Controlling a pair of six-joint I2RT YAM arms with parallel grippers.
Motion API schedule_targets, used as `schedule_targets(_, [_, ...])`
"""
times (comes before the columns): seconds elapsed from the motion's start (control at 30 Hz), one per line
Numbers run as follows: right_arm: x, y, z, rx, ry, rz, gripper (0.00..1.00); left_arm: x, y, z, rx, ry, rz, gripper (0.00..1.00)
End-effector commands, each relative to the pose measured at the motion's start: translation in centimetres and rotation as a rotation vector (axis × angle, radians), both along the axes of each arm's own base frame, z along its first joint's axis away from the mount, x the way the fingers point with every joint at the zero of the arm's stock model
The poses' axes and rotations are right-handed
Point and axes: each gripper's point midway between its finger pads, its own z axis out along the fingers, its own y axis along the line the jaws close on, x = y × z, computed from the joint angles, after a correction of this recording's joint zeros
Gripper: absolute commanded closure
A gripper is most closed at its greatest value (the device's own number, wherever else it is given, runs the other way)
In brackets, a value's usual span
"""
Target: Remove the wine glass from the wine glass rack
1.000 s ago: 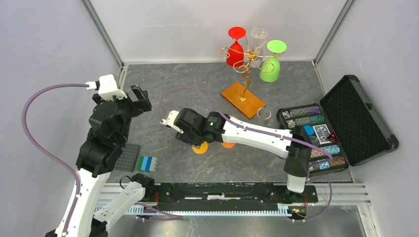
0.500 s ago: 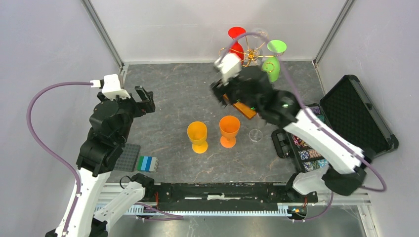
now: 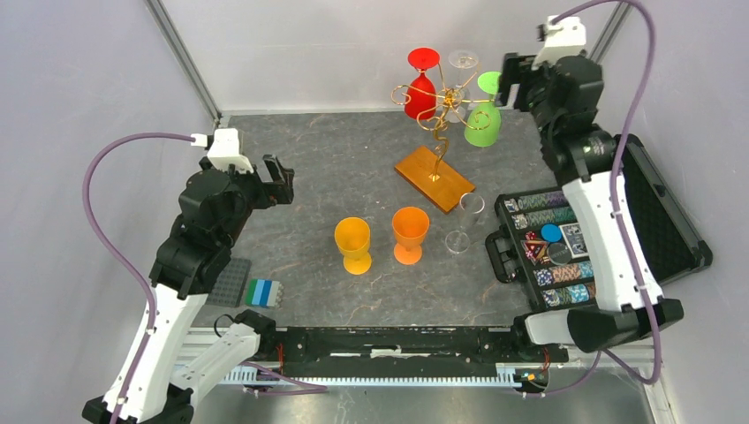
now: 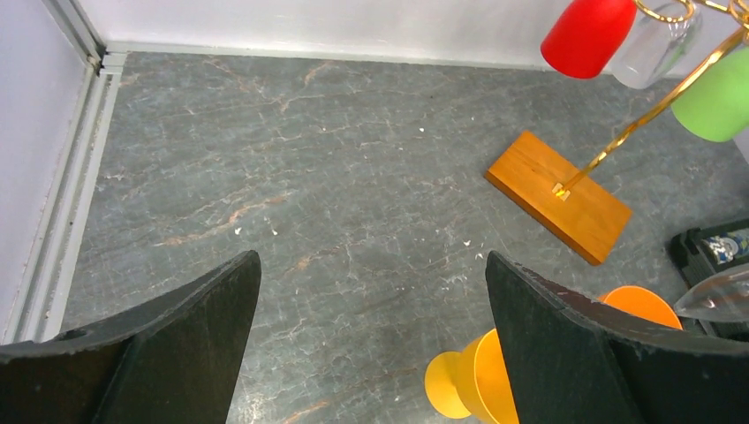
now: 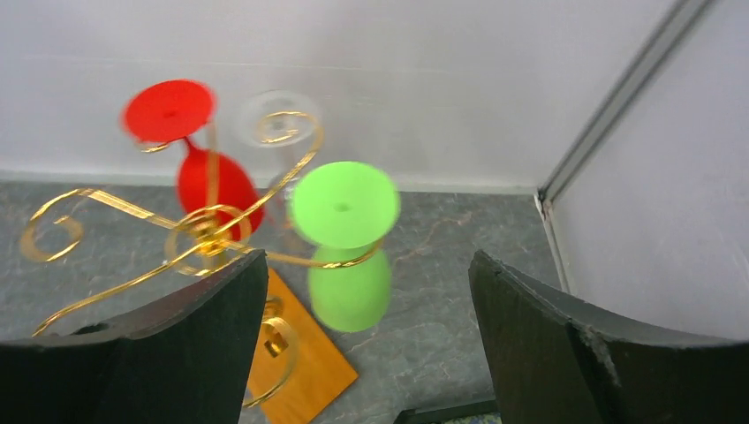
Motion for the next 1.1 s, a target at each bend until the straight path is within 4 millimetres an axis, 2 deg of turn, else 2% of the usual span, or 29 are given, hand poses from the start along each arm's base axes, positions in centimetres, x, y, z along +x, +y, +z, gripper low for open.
schedule_targets(0.0, [2.5,-3.6,1.5,0.234,-0.048,0.077,0.11,0.0,-0.4,0.6,0.026,-0.036,-0.043,0.0])
schedule_targets(0.1, [4.3,-5.9,-0.2,0.422,-0.025,0.158,0.11,-0.1,-0.5,0.3,0.029,-0.032,-0.048,0.0])
schedule_targets(0.17, [5.2,-6.2,-2.2,0.557,-0.005,0.235,0.12,-0.1,-0.7,0.1,0.025,-0.027,-0.058,0.0])
schedule_targets(0.27, [5.7,-5.8,-2.6,0.728,-0.047,0.37,0.13,-0.1,-1.0,-0.1,0.016,-0.019,-0.072,0.0])
schedule_targets(0.43, [6.3,-4.3,-2.6,0.877,-0.07,0.514,0.14,-0.2,-1.2,-0.5,0.01,-0.011,-0.082,0.0])
schedule_targets(0.7, [8.0,-3.8,-4.6,1.028,-0.034,0.52,0.17,-0.1,-1.5,-0.6,0.0,-0.002,-0.092,0.0])
schedule_targets(0.8, [8.9,-3.2,-5.3,1.069,-0.002,0.532,0.21,-0.1,-1.4,-0.6,0.012,-0.005,-0.093,0.0])
schedule_targets(0.97, [9.9,-2.8,-7.0,1.115,0.036,0.509,0.27,-0.2,-0.2,0.1,0.049,-0.019,-0.043,0.0])
schedule_targets(1.07, [10.2,-2.1,-8.0,1.123,0.063,0.506,0.3,-0.3,-0.4,0.2,0.045,-0.019,-0.052,0.0])
